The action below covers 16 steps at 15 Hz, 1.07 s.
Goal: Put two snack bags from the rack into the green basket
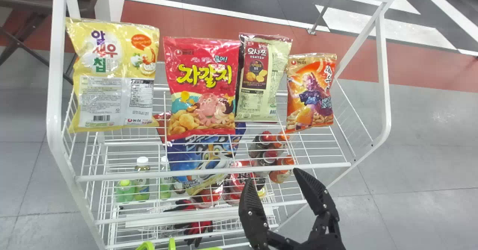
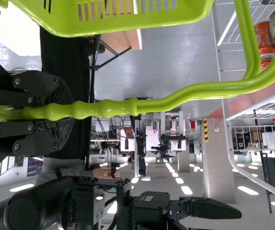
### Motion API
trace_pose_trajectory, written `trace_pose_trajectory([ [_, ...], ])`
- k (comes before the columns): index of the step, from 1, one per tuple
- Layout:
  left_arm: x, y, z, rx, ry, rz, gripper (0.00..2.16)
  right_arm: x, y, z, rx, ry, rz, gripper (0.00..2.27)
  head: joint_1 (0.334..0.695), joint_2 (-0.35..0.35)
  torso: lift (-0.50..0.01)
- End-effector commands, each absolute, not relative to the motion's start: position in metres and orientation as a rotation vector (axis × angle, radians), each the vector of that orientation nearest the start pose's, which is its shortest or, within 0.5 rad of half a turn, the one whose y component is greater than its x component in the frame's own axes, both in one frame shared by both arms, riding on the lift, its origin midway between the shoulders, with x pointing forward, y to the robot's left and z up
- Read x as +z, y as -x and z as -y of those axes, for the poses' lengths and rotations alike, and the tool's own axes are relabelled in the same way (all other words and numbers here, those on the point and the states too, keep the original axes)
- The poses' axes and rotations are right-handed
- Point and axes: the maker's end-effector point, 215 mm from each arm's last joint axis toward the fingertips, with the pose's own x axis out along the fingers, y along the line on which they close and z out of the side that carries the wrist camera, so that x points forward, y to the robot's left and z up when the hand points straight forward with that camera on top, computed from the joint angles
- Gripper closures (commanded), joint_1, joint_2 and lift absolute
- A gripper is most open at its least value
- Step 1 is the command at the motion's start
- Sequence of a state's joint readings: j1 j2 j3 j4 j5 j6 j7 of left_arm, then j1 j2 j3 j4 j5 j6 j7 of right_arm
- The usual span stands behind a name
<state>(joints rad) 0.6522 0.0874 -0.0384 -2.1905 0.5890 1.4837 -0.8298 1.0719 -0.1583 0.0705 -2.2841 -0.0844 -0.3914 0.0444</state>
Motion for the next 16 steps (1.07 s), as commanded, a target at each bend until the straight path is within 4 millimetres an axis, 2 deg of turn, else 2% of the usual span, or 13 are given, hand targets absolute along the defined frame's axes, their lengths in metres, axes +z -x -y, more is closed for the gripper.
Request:
trace_pose_trajectory([
  [1,-0.431,-0.097,0.023,-1.105,1.017,-1.288,2.14,-0.298,-0.285,0.183,0.188,-0.062,0.028,0.13,0.695,-0.350,-0.007],
  [3,-0.434,-0.096,0.025,-1.102,1.014,-1.298,2.14,-0.312,-0.312,0.178,0.198,-0.047,-0.012,0.13,0.695,-0.350,-0.007],
  [7,-0.437,-0.093,0.026,-1.106,1.029,-1.311,2.14,-0.338,-0.383,0.163,0.227,-0.020,-0.060,0.13,0.695,-0.350,-0.007],
  [9,-0.438,-0.093,0.025,-1.103,1.023,-1.315,2.14,-0.351,-0.412,0.153,0.242,-0.014,-0.087,0.13,0.695,-0.350,-0.007],
  [11,-0.439,-0.094,0.024,-1.101,1.019,-1.315,2.14,-0.363,-0.434,0.145,0.252,-0.014,-0.130,0.13,0.695,-0.350,-0.007],
  [13,-0.441,-0.095,0.024,-1.100,1.014,-1.319,2.14,-0.380,-0.462,0.145,0.252,-0.009,-0.182,0.13,0.695,-0.350,-0.007],
  [16,-0.441,-0.095,0.024,-1.102,1.011,-1.322,2.14,-0.375,-0.483,0.136,0.268,-0.006,-0.171,0.13,0.695,-0.350,-0.007],
])
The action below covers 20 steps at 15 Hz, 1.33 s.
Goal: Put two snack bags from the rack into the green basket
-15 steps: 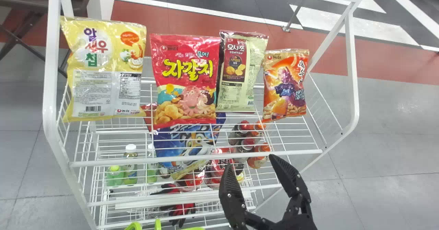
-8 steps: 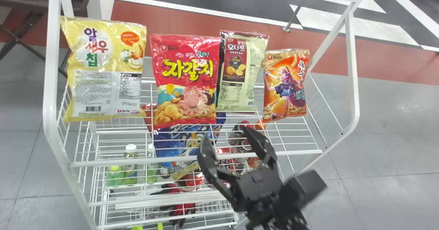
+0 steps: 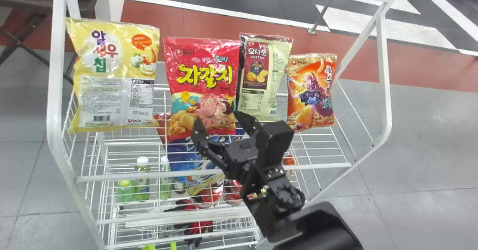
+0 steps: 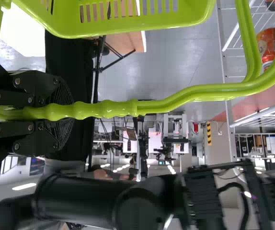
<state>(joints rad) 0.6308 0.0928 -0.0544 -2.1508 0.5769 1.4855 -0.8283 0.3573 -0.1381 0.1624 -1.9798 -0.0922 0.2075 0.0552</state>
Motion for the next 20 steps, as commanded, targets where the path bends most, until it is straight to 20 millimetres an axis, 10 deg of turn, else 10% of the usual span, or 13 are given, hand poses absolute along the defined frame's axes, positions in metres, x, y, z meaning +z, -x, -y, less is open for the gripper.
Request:
trace_pose_trajectory([
  [1,-0.441,-0.096,0.024,-1.104,1.010,-1.319,2.14,-0.378,-0.488,0.132,0.273,0.000,-0.186,0.13,0.695,-0.349,-0.007],
  [17,-0.443,-0.100,0.011,-1.101,1.017,-1.320,2.14,-0.428,-0.572,0.104,0.293,0.107,-0.416,0.35,0.695,-0.205,-0.007],
  [20,-0.446,-0.103,0.007,-1.087,1.027,-1.318,2.14,-0.442,-0.574,0.102,0.297,0.109,-0.448,1.28,0.695,-0.196,-0.007],
])
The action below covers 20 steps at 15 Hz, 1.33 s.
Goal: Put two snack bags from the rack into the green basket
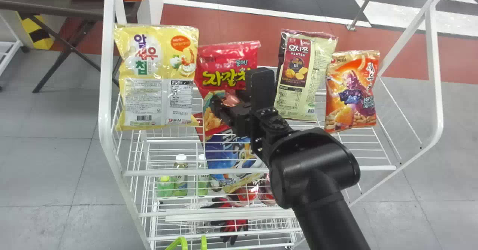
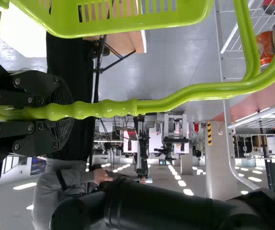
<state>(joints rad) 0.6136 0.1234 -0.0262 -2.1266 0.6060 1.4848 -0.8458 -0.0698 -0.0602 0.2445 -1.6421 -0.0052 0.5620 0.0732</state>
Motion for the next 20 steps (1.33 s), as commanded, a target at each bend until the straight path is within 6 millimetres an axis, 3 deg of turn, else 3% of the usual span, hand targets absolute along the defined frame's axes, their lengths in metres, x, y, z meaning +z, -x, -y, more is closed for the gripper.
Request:
trace_pose_trajectory([
  [1,-0.446,-0.103,0.006,-1.085,1.027,-1.317,2.14,-0.446,-0.573,0.102,0.296,0.111,-0.467,1.73,0.695,-0.194,-0.007],
  [2,-0.446,-0.103,0.005,-1.084,1.028,-1.316,2.14,-0.447,-0.572,0.101,0.300,0.101,-0.470,2.10,0.695,-0.191,-0.007],
  [3,-0.445,-0.103,0.005,-1.086,1.030,-1.316,2.14,-0.448,-0.570,0.099,0.304,0.096,-0.465,2.24,0.695,-0.188,-0.007],
  [8,-0.442,-0.099,0.008,-1.095,1.038,-1.314,2.14,-0.423,-0.548,0.102,0.276,0.070,-0.361,2.24,0.695,-0.183,-0.007],
  [14,-0.433,-0.090,0.010,-1.113,1.054,-1.302,2.14,-0.425,-0.528,0.134,0.146,0.084,-0.368,2.24,0.695,-0.246,-0.007],
  [20,-0.428,-0.084,0.010,-1.114,1.056,-1.283,2.14,-0.371,-0.510,0.137,0.124,0.035,-0.244,2.24,0.695,-0.285,-0.007],
])
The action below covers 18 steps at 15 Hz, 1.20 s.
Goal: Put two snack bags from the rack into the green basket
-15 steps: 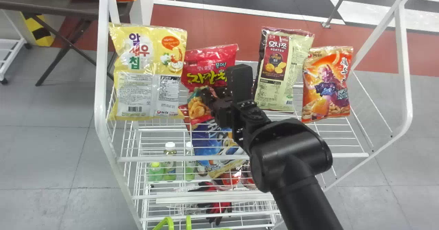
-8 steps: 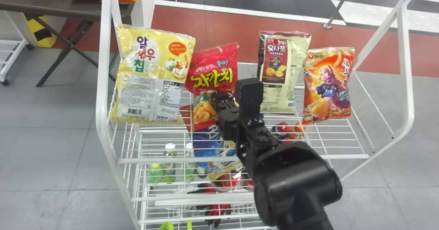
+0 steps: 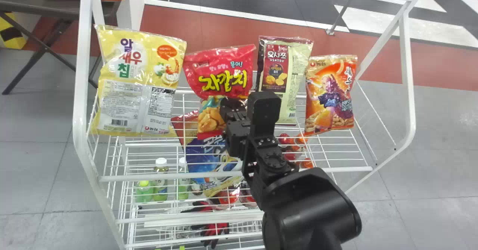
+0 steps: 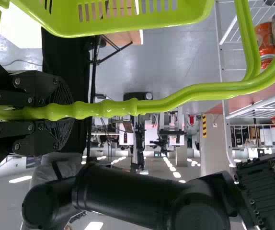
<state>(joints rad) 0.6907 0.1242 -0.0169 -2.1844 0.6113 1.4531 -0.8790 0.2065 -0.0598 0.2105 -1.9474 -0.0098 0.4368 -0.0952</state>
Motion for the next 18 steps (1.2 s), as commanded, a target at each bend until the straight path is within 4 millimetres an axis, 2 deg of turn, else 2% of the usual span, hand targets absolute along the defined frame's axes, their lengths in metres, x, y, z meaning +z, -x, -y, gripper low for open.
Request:
trace_pose_trajectory([
  [1,-0.427,-0.083,0.010,-1.115,1.053,-1.281,2.14,-0.365,-0.506,0.137,0.117,0.030,-0.235,2.24,0.695,-0.286,-0.007],
  [3,-0.425,-0.082,0.011,-1.119,1.055,-1.281,2.14,-0.356,-0.496,0.139,0.102,0.012,-0.225,2.24,0.695,-0.291,-0.007],
  [6,-0.424,-0.081,0.011,-1.121,1.054,-1.279,2.14,-0.364,-0.490,0.146,0.075,0.030,-0.267,2.24,0.695,-0.304,-0.007],
  [8,-0.423,-0.081,0.011,-1.125,1.056,-1.278,2.14,-0.358,-0.482,0.148,0.077,-0.002,-0.260,2.24,0.695,-0.319,-0.007],
  [11,-0.423,-0.083,0.009,-1.120,1.055,-1.270,2.14,-0.343,-0.443,0.138,0.118,-0.058,-0.264,2.24,0.695,-0.327,-0.007],
  [14,-0.421,-0.086,0.009,-1.123,1.043,-1.264,2.14,-0.367,-0.391,0.131,0.156,-0.074,-0.422,2.24,0.695,-0.333,-0.007],
  [17,-0.418,-0.089,0.010,-1.129,1.033,-1.254,2.14,-0.375,-0.348,0.139,0.172,-0.068,-0.488,2.24,0.695,-0.350,-0.007],
  [18,-0.419,-0.091,0.010,-1.126,1.033,-1.253,2.14,-0.386,-0.330,0.145,0.171,-0.066,-0.557,2.24,0.695,-0.350,-0.007],
])
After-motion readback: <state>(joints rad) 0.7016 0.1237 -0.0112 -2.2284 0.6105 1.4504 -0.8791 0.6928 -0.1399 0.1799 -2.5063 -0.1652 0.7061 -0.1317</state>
